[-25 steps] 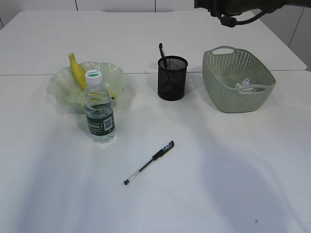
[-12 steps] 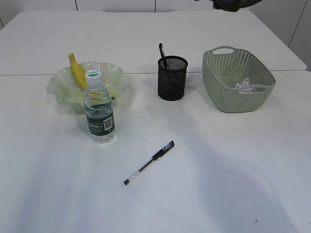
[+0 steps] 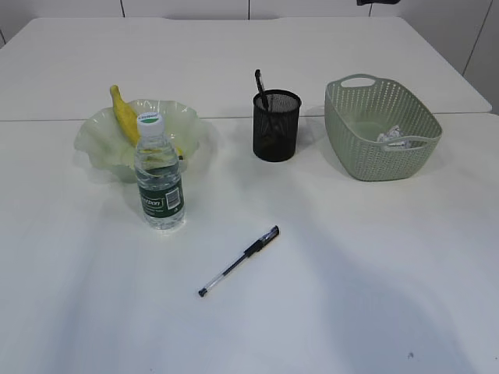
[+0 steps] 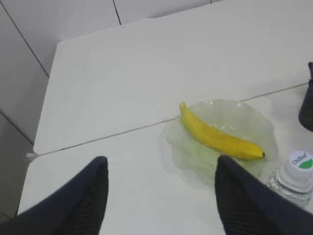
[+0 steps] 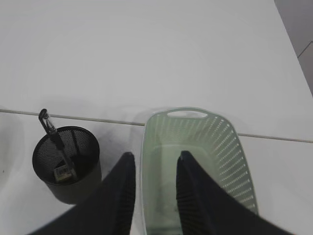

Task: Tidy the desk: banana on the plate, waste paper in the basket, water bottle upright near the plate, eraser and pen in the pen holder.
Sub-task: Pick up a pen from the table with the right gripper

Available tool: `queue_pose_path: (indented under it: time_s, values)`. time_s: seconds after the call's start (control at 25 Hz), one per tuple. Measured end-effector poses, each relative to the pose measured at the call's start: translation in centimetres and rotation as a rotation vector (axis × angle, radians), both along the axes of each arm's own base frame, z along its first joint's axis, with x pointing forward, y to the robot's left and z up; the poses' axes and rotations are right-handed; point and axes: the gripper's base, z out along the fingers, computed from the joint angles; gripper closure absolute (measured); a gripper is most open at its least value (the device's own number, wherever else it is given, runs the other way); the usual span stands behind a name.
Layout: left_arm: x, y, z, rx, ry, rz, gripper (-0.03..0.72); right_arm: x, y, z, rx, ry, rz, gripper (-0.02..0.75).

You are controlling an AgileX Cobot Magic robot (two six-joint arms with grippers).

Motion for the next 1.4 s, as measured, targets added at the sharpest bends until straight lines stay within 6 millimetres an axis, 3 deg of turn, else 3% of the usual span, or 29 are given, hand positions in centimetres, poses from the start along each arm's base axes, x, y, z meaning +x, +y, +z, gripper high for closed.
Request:
queue_pose_path:
  time_s: [0.2,0.52,0.88,1.4]
  values:
    - [1.4,-1.1,-0.6,0.051,0.051,-0.072,0.209,-0.2,-0.2,0.1,-0.019,0.015,-0.001,0.519]
    - [2.9,-2.7,-3.6,0.093,0.248,-0.216,0.211,-0.6,-0.3,0.3,-0.043,0.031,0.002,0.519]
    - [4.3,-3.6,-5.8,0.084,0.360,-0.268,0.220,-1.0,-0.8,-0.2,-0.068,0.109,-0.041,0.519]
    - [7.7,-6.9,-10.3,0.106,0.556,-0.366,0.221,-1.5,-0.8,-0.7,-0.068,0.191,-0.035,0.519]
